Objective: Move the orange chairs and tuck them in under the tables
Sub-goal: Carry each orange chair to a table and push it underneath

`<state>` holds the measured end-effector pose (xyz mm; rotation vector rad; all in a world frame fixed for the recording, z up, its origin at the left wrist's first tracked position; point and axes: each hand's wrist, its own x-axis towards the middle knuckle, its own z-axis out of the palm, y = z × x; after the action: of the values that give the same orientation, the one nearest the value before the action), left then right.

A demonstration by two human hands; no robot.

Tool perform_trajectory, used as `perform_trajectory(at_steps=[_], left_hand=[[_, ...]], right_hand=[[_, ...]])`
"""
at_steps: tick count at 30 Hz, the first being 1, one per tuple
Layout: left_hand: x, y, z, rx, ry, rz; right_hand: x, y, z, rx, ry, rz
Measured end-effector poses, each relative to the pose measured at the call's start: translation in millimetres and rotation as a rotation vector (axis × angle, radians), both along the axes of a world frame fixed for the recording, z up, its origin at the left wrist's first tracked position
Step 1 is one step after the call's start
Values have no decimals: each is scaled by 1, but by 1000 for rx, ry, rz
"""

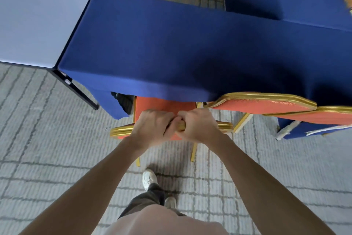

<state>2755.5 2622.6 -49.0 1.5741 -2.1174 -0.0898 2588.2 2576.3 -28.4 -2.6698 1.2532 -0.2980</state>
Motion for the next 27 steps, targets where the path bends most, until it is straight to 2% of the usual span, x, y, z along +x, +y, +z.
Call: perform_trajectory(at_steps=[5,14,20,22,24,27], left_hand=[[6,-56,23,18,-55,69],[21,-101,38,33,-44,43],[18,-116,48,-111,-68,32],[23,-128,53,-77,-83,54],[34,-138,54,-153,-133,60],[60,-141,62,-214,-57,30]], right_hand=[[10,-52,10,-62,-48,-90],[22,-98,31,-6,52,-70],[26,-118,38,22,77,-67],[30,-127,41,57,129,-75],[40,-131,46,-39,59,-79],[61,-127,59,-78,1,19]])
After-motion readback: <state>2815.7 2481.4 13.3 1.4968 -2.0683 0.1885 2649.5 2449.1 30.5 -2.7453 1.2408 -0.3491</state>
